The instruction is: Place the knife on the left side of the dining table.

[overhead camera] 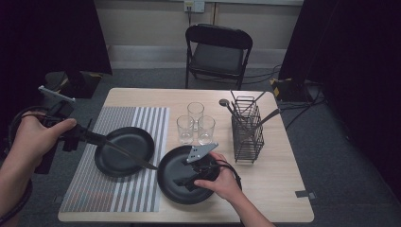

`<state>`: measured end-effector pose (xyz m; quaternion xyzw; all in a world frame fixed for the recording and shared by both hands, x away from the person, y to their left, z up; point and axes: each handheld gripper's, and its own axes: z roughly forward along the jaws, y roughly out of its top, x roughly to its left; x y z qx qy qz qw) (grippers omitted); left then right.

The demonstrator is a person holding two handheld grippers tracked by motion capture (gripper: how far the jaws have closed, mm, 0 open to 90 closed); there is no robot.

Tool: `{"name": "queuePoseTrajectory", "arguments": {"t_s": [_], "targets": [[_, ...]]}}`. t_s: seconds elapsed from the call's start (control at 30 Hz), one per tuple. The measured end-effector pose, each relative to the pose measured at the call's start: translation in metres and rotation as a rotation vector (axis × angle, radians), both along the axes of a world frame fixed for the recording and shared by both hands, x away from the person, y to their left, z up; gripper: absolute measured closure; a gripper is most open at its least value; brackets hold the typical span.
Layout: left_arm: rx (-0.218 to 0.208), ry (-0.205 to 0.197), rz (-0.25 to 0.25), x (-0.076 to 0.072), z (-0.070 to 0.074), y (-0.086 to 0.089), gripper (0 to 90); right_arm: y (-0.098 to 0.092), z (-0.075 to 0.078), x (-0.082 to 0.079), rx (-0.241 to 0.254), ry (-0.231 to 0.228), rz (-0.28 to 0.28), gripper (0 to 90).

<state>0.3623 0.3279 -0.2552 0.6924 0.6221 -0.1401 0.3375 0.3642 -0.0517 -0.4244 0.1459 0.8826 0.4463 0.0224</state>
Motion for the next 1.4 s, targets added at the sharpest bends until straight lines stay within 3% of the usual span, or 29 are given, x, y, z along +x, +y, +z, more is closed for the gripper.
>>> {"name": "queuePoseTrajectory", "arguments": {"t_s": [0.5,0.57,0.63,0.77,1.4], "targets": [[0.012,-0.002,0.019,-0.009,-0.001,0.016,83.7,0.015,-0.004,-0.002,0.013,0.007,0.020,21.8],[-0.005,0.009,0.031,-0.010,-0.002,0.018,83.7,0.016,-0.004,-0.002,0.013,0.007,0.026,21.8],[0.013,0.005,0.025,-0.011,-0.004,0.020,83.7,0.018,-0.004,-0.003,0.008,0.008,0.029,21.8],[-0.003,0.010,0.031,-0.013,-0.007,0.022,83.7,0.020,-0.006,-0.003,0.000,0.009,0.035,21.8],[-0.003,0.038,0.055,-0.017,-0.022,0.031,83.7,0.036,-0.009,-0.005,-0.006,0.021,0.040,20.7]]}}
